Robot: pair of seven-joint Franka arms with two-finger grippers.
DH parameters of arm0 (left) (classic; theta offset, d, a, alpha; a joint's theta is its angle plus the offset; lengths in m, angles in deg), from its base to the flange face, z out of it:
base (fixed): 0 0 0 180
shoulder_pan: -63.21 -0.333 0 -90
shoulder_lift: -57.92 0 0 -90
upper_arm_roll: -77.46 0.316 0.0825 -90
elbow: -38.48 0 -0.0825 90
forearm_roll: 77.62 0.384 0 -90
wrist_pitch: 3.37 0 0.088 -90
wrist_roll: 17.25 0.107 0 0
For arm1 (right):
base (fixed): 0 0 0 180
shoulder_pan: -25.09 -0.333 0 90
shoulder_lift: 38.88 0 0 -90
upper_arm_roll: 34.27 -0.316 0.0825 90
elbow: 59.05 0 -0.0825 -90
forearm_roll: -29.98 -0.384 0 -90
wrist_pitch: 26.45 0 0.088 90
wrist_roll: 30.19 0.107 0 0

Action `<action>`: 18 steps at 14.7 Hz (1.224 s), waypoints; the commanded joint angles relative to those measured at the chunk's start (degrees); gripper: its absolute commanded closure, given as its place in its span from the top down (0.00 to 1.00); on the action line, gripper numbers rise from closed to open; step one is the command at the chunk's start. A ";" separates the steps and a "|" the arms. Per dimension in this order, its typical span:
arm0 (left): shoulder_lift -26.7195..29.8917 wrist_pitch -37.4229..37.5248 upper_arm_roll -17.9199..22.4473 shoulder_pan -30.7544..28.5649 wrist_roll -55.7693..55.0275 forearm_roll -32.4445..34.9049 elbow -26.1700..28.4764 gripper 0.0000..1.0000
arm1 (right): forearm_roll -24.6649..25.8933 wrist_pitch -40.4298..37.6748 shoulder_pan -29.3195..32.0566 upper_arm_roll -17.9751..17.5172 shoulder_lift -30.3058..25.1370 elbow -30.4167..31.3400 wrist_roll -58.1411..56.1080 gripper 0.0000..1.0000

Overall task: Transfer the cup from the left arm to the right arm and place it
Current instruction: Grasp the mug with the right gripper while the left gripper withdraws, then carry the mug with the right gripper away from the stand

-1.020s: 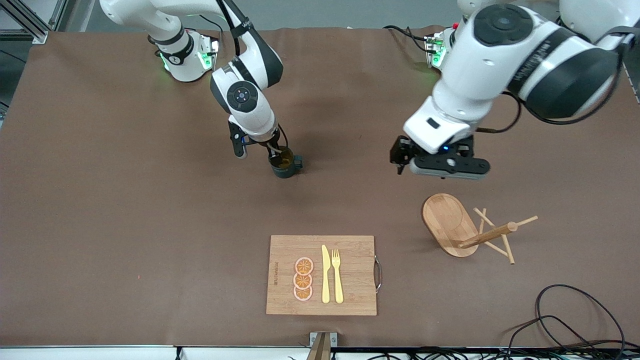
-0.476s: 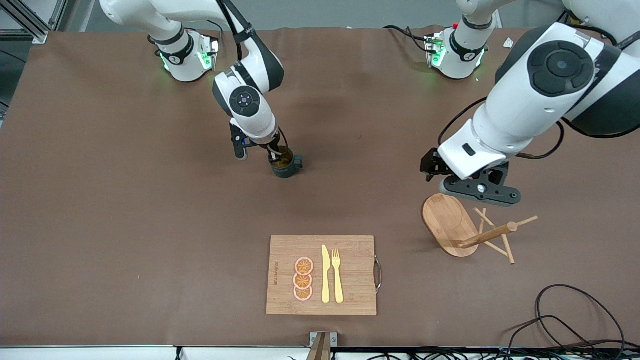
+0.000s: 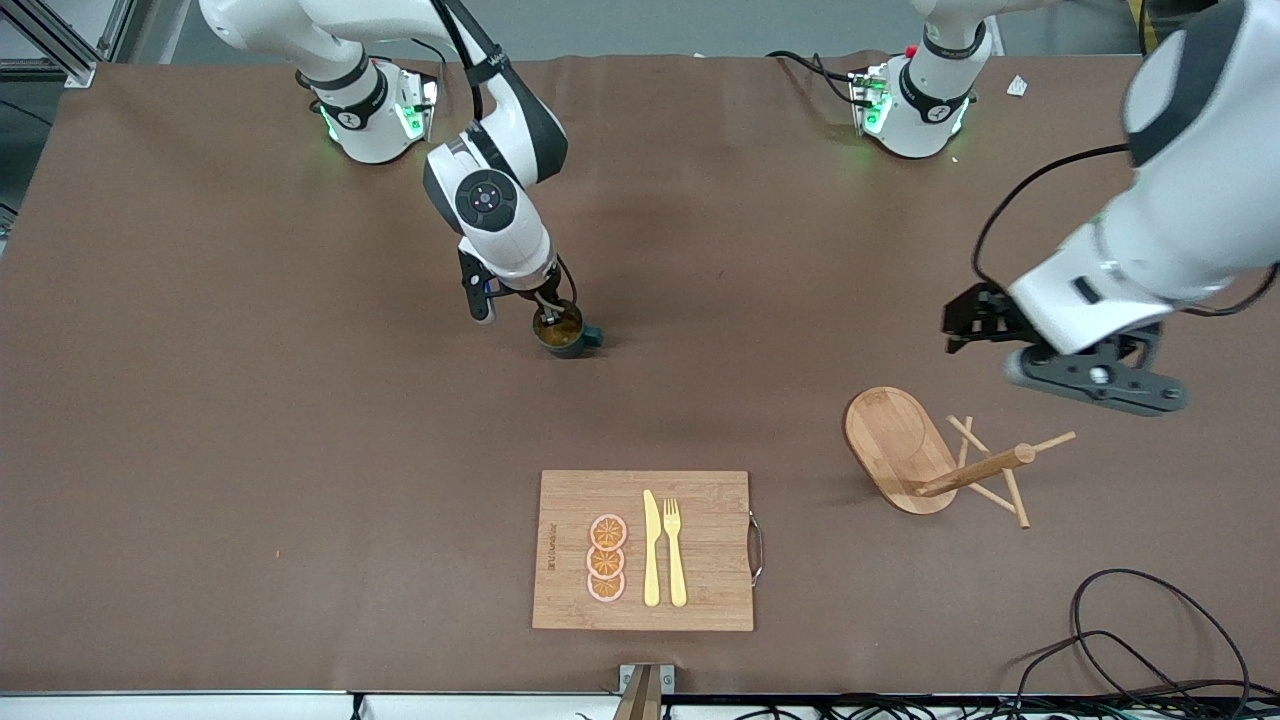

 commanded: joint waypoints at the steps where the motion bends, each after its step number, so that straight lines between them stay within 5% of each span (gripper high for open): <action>1: 4.82 -0.17 9.71 4.60 6.14 -4.14 3.66 1.00 | -0.45 -0.72 1.77 0.21 -1.56 0.51 -9.20 0.00; 7: 15.72 -0.17 17.53 7.85 7.91 -4.32 15.16 1.00 | -0.45 -2.21 9.32 0.21 -3.31 0.51 -40.03 0.00; 12: 22.31 -2.80 19.13 7.77 7.74 -4.23 23.69 1.00 | -0.37 -9.06 20.38 0.21 -6.65 0.25 -71.21 0.00; 18: 22.24 -3.86 19.39 7.25 -0.63 -3.88 24.58 1.00 | 1.91 -12.14 35.58 0.30 -7.19 -0.19 -114.02 0.00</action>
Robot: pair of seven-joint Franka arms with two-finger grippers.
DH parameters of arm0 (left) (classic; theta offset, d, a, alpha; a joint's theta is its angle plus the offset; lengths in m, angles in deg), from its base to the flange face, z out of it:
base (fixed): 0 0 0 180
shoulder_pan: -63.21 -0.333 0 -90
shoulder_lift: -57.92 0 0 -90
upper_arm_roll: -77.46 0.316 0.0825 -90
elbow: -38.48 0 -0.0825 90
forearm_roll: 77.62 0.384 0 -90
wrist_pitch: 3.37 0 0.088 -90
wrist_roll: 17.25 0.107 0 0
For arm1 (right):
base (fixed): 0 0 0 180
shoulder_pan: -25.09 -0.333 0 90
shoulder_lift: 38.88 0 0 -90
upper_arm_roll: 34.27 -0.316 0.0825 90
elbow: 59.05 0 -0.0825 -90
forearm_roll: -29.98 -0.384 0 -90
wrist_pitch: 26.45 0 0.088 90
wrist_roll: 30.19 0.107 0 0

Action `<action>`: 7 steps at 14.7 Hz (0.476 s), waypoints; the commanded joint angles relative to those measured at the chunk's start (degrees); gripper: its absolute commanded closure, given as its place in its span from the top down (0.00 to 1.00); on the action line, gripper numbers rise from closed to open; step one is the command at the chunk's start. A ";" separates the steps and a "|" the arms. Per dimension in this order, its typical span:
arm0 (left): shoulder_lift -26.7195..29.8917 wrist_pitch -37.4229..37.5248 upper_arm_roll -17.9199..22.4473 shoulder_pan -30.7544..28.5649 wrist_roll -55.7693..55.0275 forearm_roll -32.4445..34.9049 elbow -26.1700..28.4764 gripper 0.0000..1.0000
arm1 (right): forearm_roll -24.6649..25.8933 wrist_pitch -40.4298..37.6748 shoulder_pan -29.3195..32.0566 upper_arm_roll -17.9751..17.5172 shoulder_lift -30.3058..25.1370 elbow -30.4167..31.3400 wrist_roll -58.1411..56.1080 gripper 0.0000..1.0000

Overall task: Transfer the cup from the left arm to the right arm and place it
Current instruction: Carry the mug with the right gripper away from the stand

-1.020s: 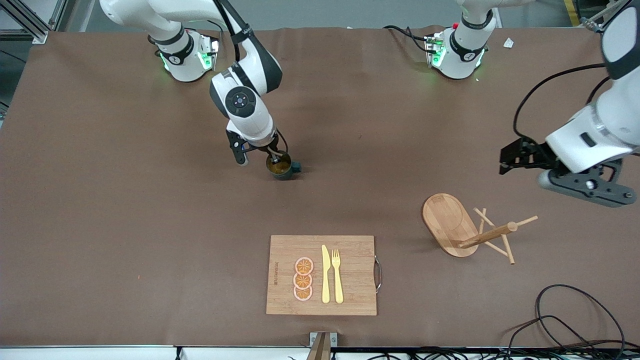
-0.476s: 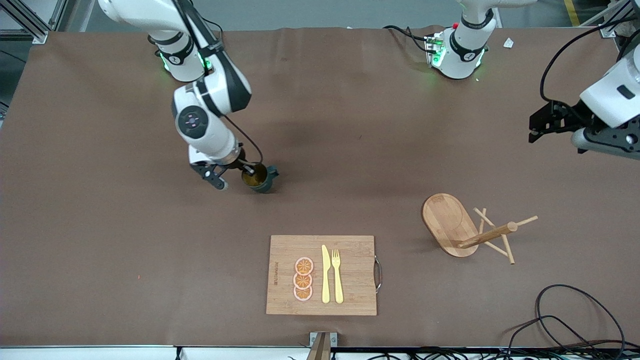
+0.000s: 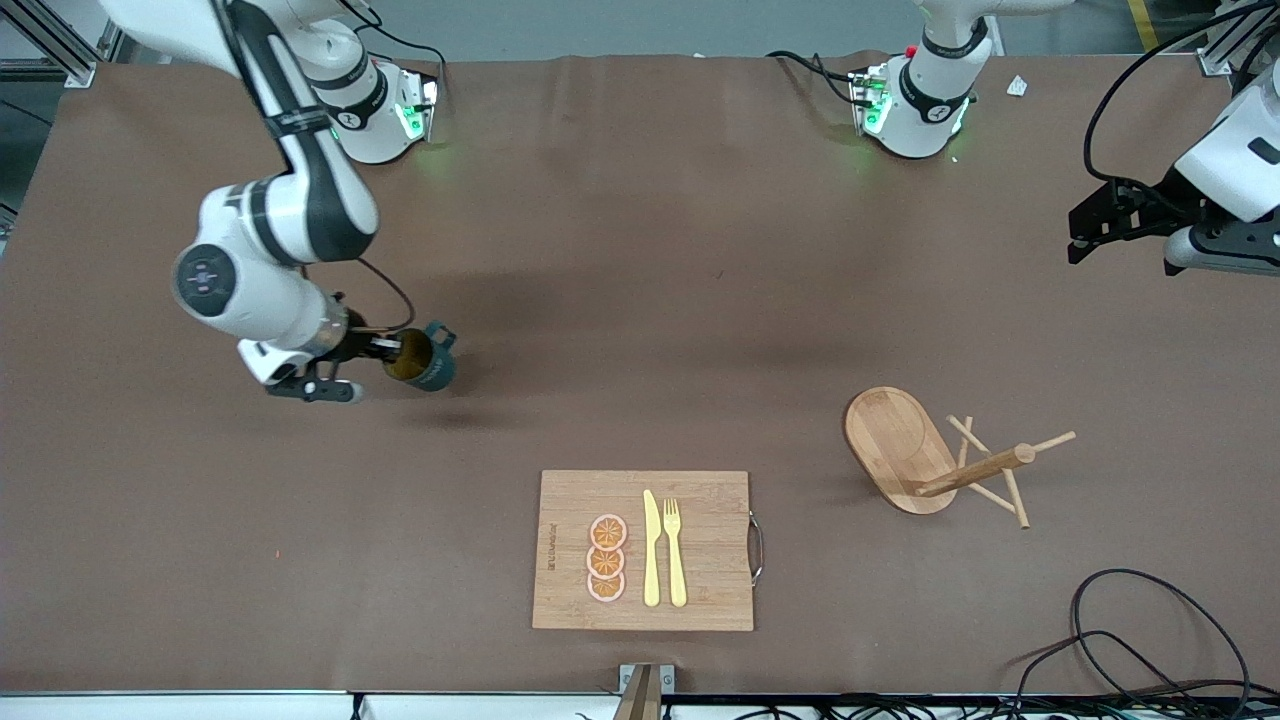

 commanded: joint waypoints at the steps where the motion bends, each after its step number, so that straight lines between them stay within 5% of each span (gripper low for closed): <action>1: 0.70 -1.02 1.21 -0.44 2.52 -0.35 1.18 1.00 | 2.38 -0.56 7.72 -1.20 -0.71 0.63 -18.27 0.00; 7: -0.80 -0.66 -2.20 0.61 0.88 -0.09 -3.04 1.00 | 9.85 4.26 17.67 -1.29 0.52 -0.60 -52.66 0.00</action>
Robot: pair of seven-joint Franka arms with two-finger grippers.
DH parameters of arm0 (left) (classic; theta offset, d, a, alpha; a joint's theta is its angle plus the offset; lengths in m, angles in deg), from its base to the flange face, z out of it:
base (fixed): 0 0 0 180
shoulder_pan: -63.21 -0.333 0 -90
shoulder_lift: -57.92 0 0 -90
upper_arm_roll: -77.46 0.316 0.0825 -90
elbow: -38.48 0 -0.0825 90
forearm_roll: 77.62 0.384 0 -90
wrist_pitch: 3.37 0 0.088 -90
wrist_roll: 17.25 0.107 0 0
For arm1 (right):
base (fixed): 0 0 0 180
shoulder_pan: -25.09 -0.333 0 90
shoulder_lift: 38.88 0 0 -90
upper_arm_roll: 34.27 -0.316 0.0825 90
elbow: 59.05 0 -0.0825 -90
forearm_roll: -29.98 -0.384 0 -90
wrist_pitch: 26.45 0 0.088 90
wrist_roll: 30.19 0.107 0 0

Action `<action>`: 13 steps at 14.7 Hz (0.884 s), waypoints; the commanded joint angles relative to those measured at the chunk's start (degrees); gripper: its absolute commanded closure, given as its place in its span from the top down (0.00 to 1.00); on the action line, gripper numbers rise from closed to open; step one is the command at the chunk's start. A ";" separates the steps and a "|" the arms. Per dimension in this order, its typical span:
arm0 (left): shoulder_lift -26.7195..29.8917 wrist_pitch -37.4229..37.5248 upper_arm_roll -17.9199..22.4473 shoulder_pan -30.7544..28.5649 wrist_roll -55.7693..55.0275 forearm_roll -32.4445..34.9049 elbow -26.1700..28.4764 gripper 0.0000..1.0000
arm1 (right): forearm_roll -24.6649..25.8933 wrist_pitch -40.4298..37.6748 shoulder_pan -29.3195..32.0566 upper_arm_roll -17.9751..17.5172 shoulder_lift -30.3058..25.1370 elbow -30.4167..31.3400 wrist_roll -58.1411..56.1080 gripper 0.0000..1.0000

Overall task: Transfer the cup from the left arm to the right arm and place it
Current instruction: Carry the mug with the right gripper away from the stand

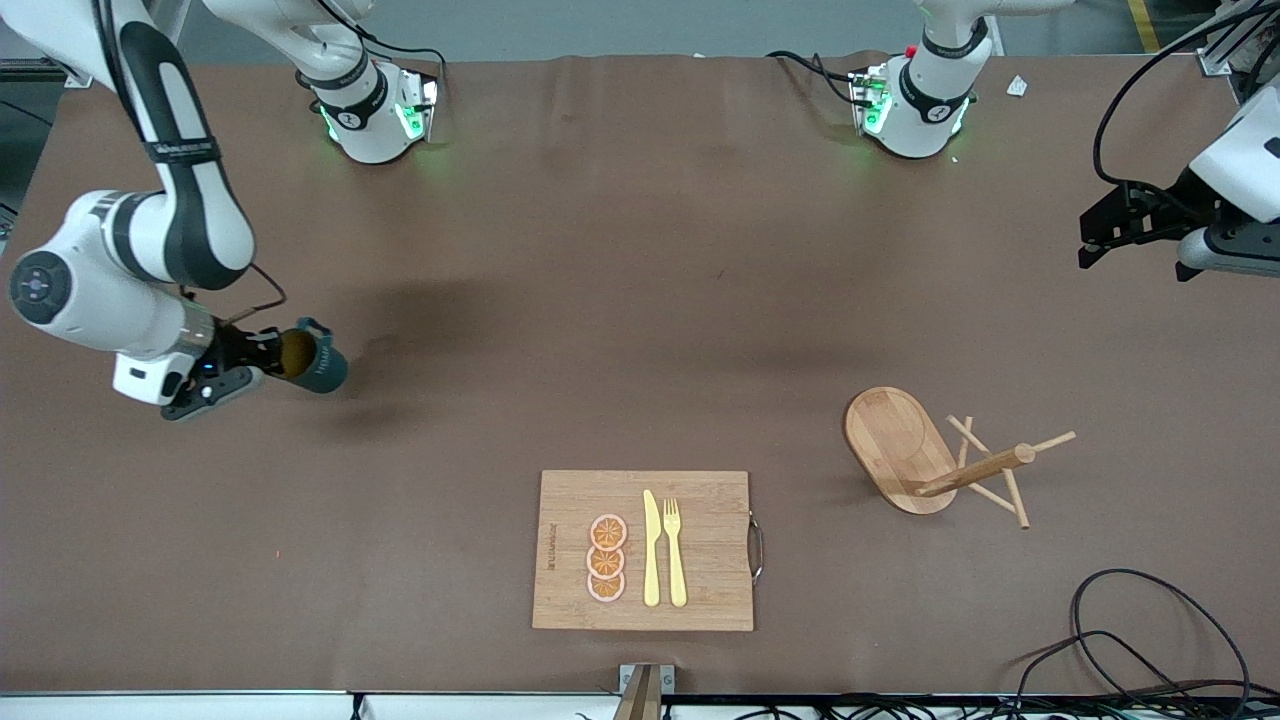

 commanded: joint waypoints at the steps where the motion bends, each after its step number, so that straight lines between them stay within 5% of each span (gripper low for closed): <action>1: -0.58 0.40 -1.97 0.38 -2.03 -0.08 -1.81 1.00 | 2.45 2.49 3.50 -1.37 0.94 -0.46 -14.60 0.00; 13: -0.67 0.49 -1.71 -0.23 -1.24 -0.08 -1.73 1.00 | 2.54 8.03 4.04 -1.45 5.95 -1.16 -66.57 0.00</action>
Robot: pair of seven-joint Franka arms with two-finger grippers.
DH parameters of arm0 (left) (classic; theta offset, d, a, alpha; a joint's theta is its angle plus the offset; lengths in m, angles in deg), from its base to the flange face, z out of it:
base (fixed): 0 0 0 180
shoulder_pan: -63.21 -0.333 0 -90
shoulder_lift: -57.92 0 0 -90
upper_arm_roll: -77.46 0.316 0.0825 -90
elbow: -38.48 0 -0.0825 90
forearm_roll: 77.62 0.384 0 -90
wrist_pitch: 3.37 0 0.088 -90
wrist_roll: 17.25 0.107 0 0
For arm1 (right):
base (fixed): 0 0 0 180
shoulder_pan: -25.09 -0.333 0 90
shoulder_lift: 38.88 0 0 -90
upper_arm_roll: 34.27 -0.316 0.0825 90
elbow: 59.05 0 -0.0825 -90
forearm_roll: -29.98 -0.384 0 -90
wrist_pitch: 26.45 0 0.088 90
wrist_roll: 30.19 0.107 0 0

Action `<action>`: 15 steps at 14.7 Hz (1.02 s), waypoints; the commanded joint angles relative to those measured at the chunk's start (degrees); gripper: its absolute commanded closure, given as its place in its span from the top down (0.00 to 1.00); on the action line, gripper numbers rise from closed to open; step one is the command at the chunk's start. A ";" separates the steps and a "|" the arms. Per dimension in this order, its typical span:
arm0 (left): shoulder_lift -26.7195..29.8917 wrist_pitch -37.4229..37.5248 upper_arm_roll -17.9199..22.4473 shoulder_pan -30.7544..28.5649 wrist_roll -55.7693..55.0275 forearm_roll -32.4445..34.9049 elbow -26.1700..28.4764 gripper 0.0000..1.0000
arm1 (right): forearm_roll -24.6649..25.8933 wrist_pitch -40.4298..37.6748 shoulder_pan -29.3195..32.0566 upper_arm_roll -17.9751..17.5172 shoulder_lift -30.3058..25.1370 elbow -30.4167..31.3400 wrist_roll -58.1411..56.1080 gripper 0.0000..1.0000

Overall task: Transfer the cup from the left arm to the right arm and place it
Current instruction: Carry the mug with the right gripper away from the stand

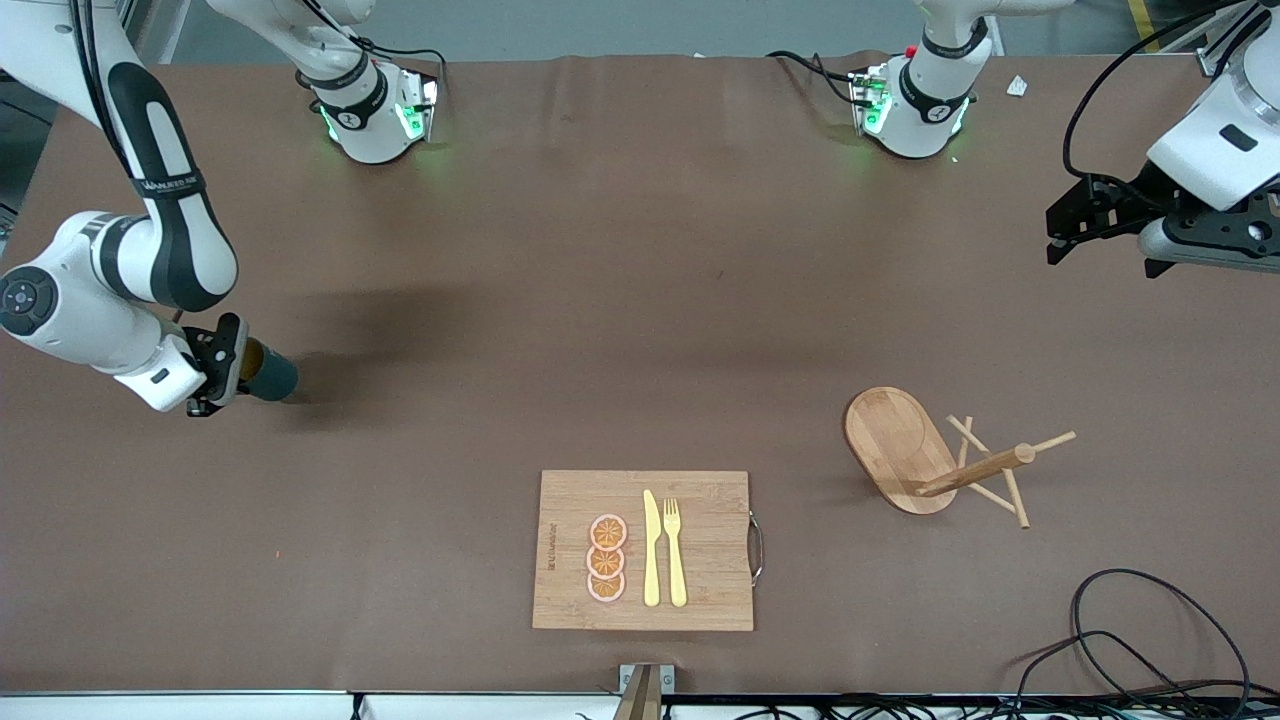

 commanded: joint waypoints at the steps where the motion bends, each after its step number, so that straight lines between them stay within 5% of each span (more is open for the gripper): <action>1: -0.51 0.40 0.41 -0.44 0.56 -0.16 -1.32 1.00 | 0.79 0.72 0.55 -0.66 0.85 -0.33 -7.61 0.00; 12: -1.21 0.40 1.12 -1.15 -2.17 -0.52 -1.40 1.00 | 7.81 7.75 -4.02 -0.75 1.29 1.87 -8.50 0.00; 15: -3.58 0.48 1.20 -1.24 -2.26 -0.69 -5.26 1.00 | 8.52 7.84 -3.93 -0.75 1.29 2.22 -8.59 0.00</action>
